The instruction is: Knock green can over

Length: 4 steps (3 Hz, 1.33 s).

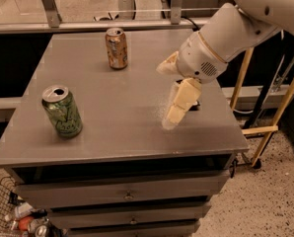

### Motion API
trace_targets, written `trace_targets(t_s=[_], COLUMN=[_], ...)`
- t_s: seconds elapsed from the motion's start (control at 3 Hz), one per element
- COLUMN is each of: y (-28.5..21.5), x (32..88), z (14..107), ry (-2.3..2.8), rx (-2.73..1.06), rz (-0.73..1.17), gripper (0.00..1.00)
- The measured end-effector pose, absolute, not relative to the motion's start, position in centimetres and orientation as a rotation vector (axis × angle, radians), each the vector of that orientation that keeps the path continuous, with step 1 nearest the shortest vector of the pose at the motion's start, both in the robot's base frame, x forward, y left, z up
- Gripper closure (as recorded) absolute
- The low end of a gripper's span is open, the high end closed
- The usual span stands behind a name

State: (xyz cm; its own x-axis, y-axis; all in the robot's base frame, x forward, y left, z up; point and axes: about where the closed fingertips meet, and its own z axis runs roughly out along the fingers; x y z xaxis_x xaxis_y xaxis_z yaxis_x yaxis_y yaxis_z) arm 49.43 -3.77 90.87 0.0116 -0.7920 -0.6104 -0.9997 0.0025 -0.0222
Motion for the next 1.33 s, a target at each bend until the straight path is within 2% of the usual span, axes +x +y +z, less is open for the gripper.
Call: trace_targets(t_s=[0.33,1.33], y=[-3.4,7.9], x=[49.5,50.2], z=[90.2,87.8], ry=[1.81,1.542], rx=[-1.798,-1.775], rz=[0.652,0.913], gripper=[0.0,0.0])
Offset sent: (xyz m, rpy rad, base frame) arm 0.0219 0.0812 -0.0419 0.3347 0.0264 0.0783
